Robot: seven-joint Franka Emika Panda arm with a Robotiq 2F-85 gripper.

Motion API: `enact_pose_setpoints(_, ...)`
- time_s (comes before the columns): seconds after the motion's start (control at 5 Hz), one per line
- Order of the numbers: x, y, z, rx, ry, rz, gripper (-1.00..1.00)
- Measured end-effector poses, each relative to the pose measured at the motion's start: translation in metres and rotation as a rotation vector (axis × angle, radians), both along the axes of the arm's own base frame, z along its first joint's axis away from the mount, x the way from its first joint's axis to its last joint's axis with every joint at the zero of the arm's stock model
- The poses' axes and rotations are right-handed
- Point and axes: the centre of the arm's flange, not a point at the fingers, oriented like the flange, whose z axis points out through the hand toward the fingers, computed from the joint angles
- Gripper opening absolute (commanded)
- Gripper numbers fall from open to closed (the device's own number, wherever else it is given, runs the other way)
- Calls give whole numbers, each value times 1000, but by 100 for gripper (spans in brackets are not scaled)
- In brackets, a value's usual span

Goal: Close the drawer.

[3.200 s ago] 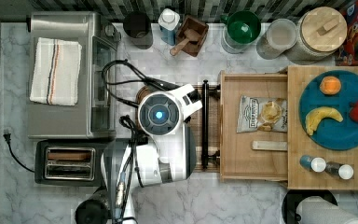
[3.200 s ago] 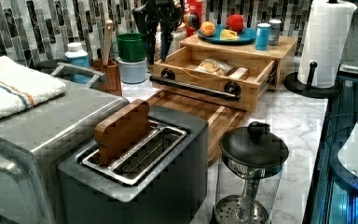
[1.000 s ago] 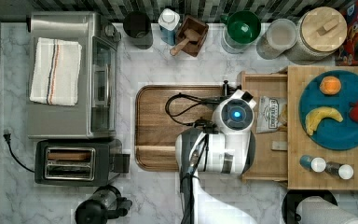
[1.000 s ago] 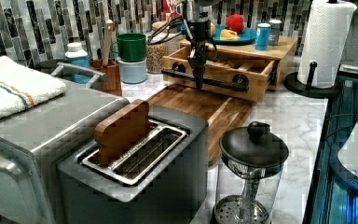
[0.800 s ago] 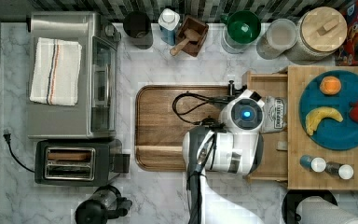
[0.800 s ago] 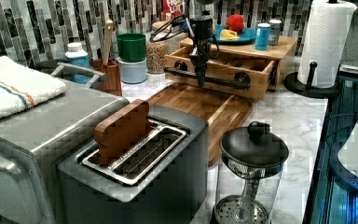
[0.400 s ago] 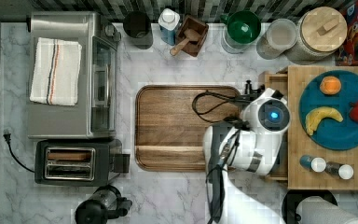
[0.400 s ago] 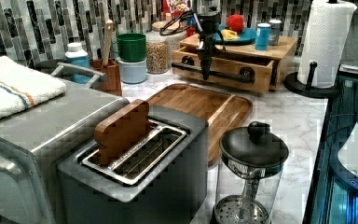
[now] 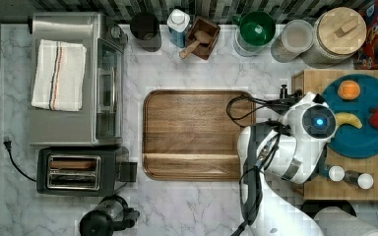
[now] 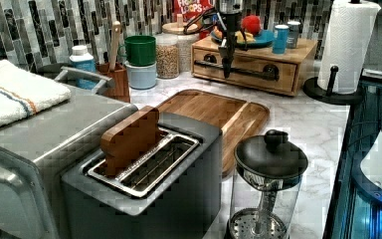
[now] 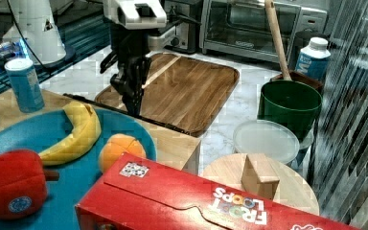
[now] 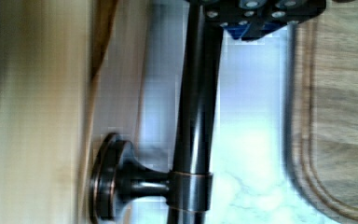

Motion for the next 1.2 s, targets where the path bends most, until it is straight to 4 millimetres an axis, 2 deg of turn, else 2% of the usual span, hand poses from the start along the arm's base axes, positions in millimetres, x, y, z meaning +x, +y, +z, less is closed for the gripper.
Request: enact_pose_setpoints(1.2,9,3,0,-23,55,61,-100)
